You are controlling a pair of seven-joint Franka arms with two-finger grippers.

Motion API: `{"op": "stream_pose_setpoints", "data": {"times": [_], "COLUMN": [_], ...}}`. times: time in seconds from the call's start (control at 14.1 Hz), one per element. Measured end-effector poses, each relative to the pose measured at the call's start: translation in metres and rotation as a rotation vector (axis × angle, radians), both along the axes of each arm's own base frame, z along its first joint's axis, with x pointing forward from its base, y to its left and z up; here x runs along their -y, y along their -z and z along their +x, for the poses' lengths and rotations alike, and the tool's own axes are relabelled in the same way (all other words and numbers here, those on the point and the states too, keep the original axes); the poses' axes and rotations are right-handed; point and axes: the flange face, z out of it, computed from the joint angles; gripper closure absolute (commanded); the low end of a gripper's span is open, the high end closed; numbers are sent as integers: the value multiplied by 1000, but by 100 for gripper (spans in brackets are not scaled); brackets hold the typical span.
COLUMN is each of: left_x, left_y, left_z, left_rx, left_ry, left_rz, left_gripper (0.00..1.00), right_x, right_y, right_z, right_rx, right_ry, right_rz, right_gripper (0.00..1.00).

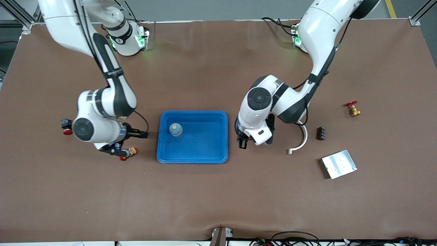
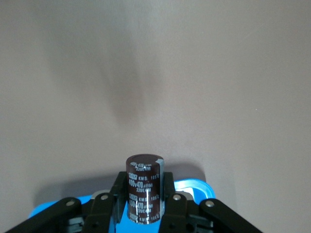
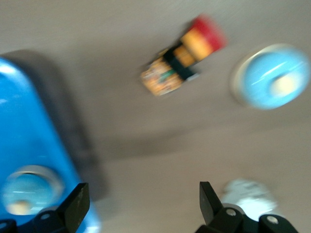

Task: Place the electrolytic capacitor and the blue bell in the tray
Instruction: 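Lower the bell and capacitor into the blue tray with both grippers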

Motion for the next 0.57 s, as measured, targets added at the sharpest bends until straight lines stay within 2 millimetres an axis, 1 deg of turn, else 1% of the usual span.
{"op": "stream_pose_setpoints", "data": {"times": [0.07, 0.14, 0.35, 0.43, 0.57], "left_x": [10, 20, 44, 49, 59], "left_y": [2, 2, 4, 5, 9], "left_z": [0, 1, 1, 1, -1], "left_rx": [14, 28, 47, 49, 55], "left_ry": [-28, -55, -103, -117, -115], "left_rz": [9, 13, 0, -7, -9], "left_gripper": [100, 100, 100, 100, 100], "right_x": [17, 29, 58, 69, 88], "right_y": [-2, -3, -4, -2, 9], "right_z": [3, 5, 13, 15, 16], "right_rx": [7, 15, 53, 60, 70], "right_ry": [-64, -123, -283, -331, -382], "right_rz": [-24, -48, -70, -60, -49], "right_gripper": [0, 0, 0, 0, 0]}}
